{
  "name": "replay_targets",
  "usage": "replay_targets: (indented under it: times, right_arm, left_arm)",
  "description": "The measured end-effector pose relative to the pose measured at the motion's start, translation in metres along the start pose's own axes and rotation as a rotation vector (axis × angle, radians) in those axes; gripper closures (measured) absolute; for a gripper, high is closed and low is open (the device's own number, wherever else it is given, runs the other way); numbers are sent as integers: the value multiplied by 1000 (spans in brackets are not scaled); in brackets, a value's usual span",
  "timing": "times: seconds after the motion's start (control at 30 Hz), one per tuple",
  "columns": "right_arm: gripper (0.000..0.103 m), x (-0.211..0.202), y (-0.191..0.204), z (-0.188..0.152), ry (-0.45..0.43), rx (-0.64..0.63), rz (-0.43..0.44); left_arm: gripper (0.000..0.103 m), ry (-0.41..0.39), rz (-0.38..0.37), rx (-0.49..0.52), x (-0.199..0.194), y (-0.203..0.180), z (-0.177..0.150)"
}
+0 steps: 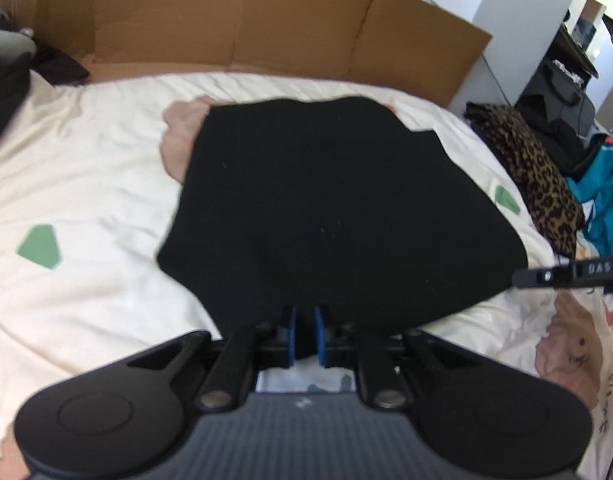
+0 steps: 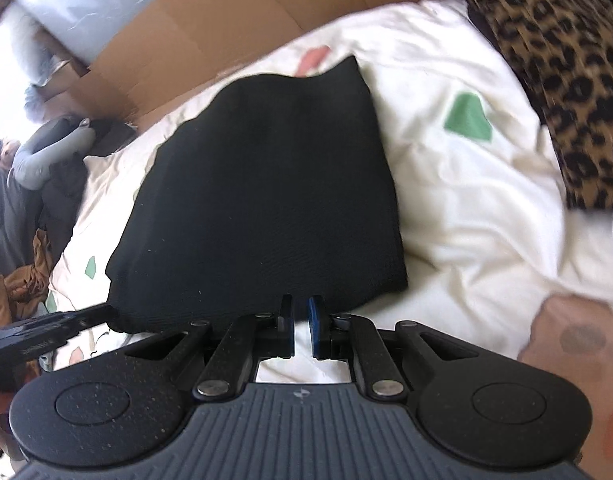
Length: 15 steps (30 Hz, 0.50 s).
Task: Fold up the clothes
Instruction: 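Press the folded shorts edge flat with the right tool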
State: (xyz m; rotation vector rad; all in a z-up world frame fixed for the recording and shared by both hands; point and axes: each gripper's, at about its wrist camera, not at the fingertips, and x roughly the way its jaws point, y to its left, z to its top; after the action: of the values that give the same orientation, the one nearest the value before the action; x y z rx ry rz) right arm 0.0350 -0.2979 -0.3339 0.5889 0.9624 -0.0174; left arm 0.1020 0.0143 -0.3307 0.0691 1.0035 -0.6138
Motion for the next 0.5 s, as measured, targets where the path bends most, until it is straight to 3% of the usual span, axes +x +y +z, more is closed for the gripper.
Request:
replay_targets:
  times: [0.27,0.37,0.5]
  right_arm:
    - [96,6,-9,-3,16,-11,-42]
    - [94,4,-20,-6,14,27,-49]
    - [75,3,-33,-10,13,95,-37]
  left_arm:
    - [79,49,48,-10,10,8,-24]
    - [82,50,73,-44,3,19,-28]
    - [81,47,118,-82,-3,30,-29]
